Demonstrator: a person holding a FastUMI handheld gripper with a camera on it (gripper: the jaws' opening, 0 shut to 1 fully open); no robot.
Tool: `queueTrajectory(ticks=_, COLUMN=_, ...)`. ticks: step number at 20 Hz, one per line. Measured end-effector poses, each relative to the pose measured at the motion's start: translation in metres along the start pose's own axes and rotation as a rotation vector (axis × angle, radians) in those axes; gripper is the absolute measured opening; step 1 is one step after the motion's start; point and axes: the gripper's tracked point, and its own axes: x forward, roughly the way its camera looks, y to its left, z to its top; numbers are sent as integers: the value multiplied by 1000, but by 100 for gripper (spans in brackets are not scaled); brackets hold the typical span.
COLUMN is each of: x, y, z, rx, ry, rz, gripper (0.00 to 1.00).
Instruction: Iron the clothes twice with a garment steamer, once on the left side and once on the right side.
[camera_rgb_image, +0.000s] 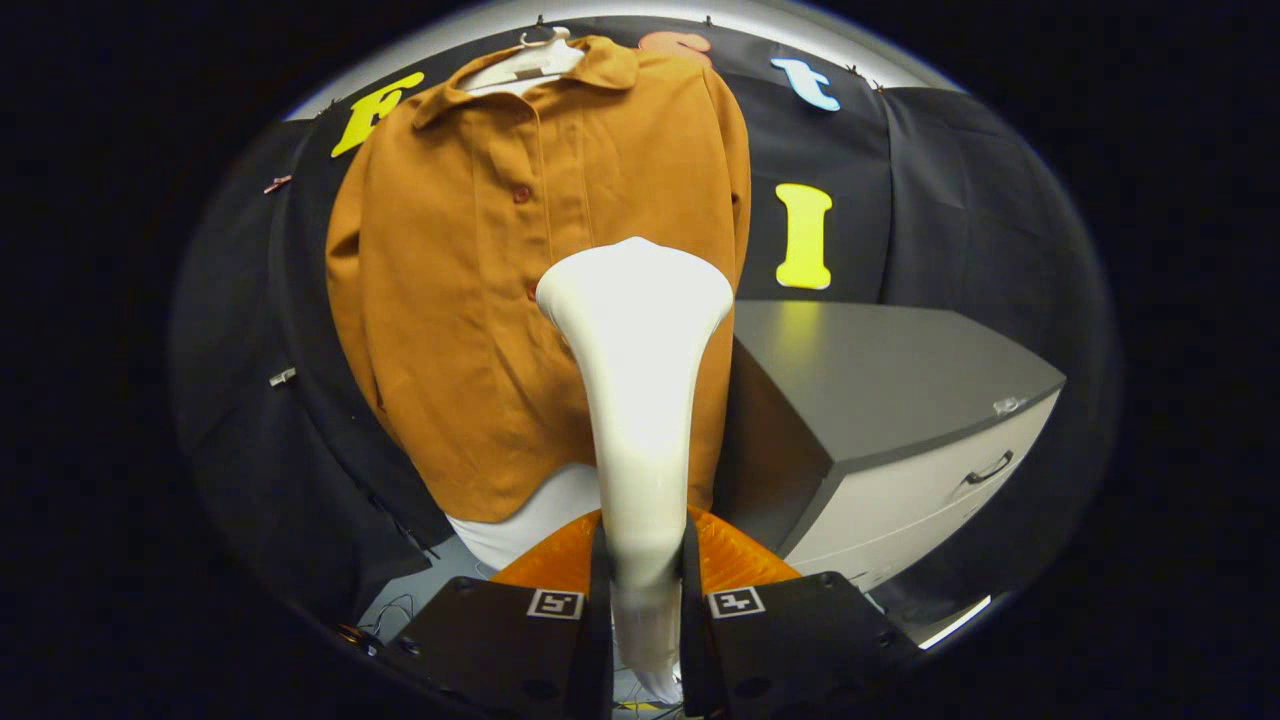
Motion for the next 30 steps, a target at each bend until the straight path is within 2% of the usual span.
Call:
queueTrajectory(ticks=7, x=-37, y=60, z=92, rx=-35, ry=-180, rz=50, gripper=30)
queueTrajectory(ticks=14, x=-45, y=132, z=141, rx=-61, ry=-296, rz=79, gripper=30)
queueTrajectory(ticks=20, x=-10, y=170, z=154, rx=-88, ry=-314, rz=56, gripper=30)
queueTrajectory(ticks=25, x=24, y=175, z=154, rx=-91, ry=-312, rz=11, gripper=30)
queueTrajectory(ticks=30, x=39, y=178, z=137, rx=-96, ry=-297, rz=0, gripper=30)
